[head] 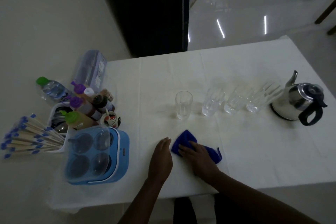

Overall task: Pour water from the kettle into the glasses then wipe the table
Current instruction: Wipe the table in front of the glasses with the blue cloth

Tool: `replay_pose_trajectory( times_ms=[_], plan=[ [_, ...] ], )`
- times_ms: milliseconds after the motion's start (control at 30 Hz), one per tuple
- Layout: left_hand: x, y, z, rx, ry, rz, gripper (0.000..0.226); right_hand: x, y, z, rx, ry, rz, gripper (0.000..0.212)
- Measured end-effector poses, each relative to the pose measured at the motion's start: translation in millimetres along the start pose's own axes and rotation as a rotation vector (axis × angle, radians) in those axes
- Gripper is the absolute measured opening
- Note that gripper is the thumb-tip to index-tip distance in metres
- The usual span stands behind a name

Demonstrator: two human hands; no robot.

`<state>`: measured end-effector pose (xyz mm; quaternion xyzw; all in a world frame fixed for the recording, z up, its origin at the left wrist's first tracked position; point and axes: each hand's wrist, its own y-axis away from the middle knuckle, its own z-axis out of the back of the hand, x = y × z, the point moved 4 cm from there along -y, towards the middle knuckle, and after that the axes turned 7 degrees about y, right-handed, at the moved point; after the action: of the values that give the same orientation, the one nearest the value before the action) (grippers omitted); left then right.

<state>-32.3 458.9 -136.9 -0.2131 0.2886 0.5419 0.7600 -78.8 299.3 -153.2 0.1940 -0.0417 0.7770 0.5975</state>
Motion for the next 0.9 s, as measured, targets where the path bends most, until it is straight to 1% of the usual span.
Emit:
replay_pose_trajectory(
  times_ms=[33,100,133,167,267,333,400,500,600,700,800,867,900],
  plan=[
    [-1.1,-1.2,-0.1,-0.002,0.005,-0.005,0.043,-6.5,11.3,-3.7,0.029,0.048,0.08,0.081],
    [-2.6,-4.3,-0.6,-0.008,0.008,-0.012,0.042,-28.3,24.9,-2.9,0.041,0.108,0.145,0.077],
    [-2.8,-4.9,-0.7,-0.013,0.004,-0.019,0.041,-38.5,25.8,0.6,0.03,0.115,0.126,0.075],
    [-2.8,-4.7,0.1,-0.018,-0.001,-0.026,0.041,-45.1,23.2,3.9,0.026,0.101,0.067,0.078],
    [-1.7,-5.9,1.6,-0.017,-0.011,-0.035,0.041,-42.1,5.4,9.4,0.026,-0.008,-0.161,0.091],
    [-1.8,-6.7,-1.6,-0.006,-0.022,-0.045,0.041,-33.0,1.9,10.9,0.002,-0.024,-0.233,0.088],
    [-4.9,-7.0,-4.2,0.002,-0.024,-0.044,0.04,-30.0,9.0,15.1,-0.007,0.003,-0.234,0.083],
    [-11.1,-8.2,-6.9,-0.006,-0.032,-0.058,0.039,-44.7,23.1,22.1,-0.027,0.101,-0.214,0.079],
    [-20.2,-9.2,-10.9,-0.004,-0.05,-0.06,0.038,-58.3,29.8,26.2,0.013,0.084,-0.239,0.077],
    [-30.6,-12.3,-18.0,0.009,-0.066,-0.086,0.039,-64.7,38.4,32.5,0.007,0.063,-0.247,0.07],
    [-49.7,-18.2,-31.0,0.031,-0.046,-0.085,0.039,-81.4,50.3,45.4,-0.089,-0.012,-0.268,0.064],
    [-65.8,-23.0,-41.8,0.059,-0.046,-0.091,0.04,-97.3,58.6,54.3,-0.167,-0.016,-0.271,0.066],
    [-74.1,-26.0,-47.9,0.078,-0.04,-0.092,0.04,-103.5,63.2,57.8,-0.172,0.01,-0.262,0.067]
  ],
)
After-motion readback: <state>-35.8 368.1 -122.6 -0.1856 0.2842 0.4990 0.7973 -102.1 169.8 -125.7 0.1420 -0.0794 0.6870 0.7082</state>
